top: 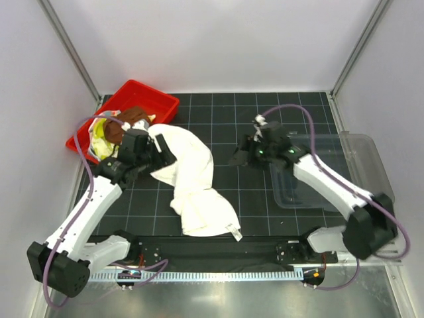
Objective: Fold and stack the towels
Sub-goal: Move the towel to the center of the board
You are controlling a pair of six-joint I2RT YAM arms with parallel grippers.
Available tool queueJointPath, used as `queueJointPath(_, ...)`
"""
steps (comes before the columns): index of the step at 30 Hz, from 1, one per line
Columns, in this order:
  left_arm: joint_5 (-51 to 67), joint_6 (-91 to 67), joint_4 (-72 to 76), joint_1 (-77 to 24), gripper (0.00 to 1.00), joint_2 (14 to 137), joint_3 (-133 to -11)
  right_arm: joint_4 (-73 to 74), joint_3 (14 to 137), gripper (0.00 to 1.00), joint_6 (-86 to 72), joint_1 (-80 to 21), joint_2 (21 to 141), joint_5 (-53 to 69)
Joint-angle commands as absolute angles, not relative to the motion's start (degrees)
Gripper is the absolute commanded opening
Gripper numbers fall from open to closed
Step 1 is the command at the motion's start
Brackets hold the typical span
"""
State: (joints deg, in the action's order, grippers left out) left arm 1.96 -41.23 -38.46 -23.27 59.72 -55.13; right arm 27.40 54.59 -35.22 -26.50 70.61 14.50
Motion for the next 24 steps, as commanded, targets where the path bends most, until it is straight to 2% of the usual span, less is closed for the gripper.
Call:
queueJointPath(1,-12.9,-38.8,-43.6,-18.3,0.73,62.6,-58.6,18.1,64.5,0.83,-30.5,-31.1,81.3,11.6)
queueJointPath(7,-7.0,-42.0,-36.8,-3.5,0.73,65.6,-56.5,15.9,81.2,0.74,-25.8,-32.1,102.5,10.2)
queueJointPath(12,-10.6,-41.0,-36.0,-3.2,0.72,72.1,-59.5,19.1,93.9,0.7,-23.9,-33.0,117.6,13.5)
queueJointPath(16,-9.7,-40.7,-32.1,-2.2,0.7,76.9,-59.5,20.3,98.7,0.68,-20.9,-34.5,123.1,11.2)
queueJointPath(21,-12.3,-39.8,-33.2,-1.8,0.7,81.8,-64.0,20.5,99.8,0.65,-20.8,-34.5,126.7,14.1)
queueJointPath(24,-12.5,-38.8,-32.4,-1.8,0.72,84.2,-66.6,18.2,98.1,0.56,-21.4,-34.5,126.4,15.1)
